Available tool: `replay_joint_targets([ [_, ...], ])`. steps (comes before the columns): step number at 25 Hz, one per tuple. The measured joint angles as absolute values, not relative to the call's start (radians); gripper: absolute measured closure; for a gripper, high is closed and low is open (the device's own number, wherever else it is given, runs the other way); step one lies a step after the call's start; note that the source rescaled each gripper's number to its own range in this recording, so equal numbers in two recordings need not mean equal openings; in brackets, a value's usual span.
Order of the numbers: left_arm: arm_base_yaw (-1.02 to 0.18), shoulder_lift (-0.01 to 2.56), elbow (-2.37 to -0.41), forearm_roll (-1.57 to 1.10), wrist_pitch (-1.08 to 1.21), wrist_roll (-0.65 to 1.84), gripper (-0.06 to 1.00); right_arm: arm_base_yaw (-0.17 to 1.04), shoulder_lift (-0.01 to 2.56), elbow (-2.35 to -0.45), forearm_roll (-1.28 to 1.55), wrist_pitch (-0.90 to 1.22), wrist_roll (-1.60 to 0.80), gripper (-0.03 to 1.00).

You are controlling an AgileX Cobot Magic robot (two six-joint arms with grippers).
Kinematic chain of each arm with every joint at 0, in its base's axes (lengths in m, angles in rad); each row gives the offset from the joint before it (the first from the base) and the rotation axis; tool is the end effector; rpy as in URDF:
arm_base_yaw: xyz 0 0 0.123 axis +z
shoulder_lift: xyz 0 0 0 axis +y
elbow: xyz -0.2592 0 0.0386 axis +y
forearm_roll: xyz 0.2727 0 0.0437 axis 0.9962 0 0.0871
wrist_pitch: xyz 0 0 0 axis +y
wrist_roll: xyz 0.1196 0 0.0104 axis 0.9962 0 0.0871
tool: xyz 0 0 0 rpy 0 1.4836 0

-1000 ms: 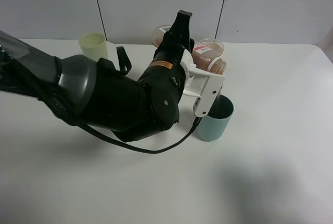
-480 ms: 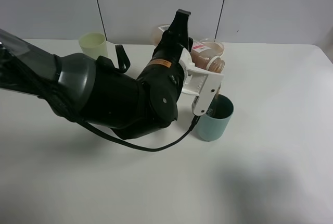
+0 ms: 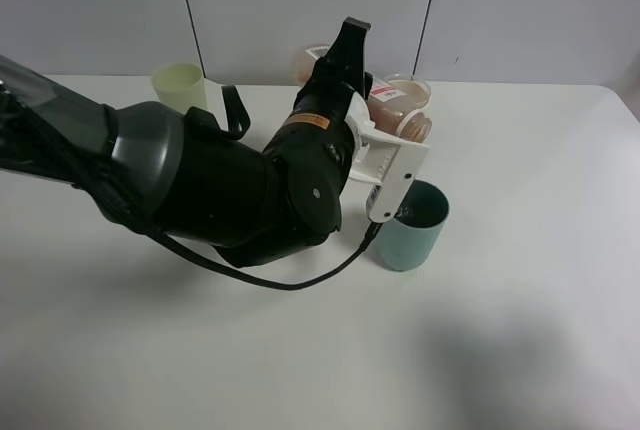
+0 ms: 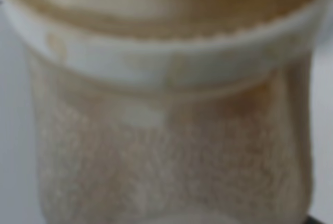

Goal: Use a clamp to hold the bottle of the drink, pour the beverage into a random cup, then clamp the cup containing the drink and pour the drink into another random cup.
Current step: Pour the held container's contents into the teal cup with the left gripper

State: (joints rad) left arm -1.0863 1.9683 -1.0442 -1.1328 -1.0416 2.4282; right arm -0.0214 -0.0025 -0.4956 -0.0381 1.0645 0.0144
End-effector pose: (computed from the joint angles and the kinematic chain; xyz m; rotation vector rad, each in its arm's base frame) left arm 0.2732 -0.3177 0.1401 1.5292 1.0389 1.1594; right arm 0.0658 -0.0054 0.2743 0.0385 2.0494 -0.0500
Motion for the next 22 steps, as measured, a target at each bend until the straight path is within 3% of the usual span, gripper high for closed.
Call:
replay_joint_targets([
  [22, -1.086, 1.968, -1.044, -1.116, -1.045, 2.480, 0.93, -0.021, -0.003, -0.496, -0.038, 1.064, 0.014, -0.03],
])
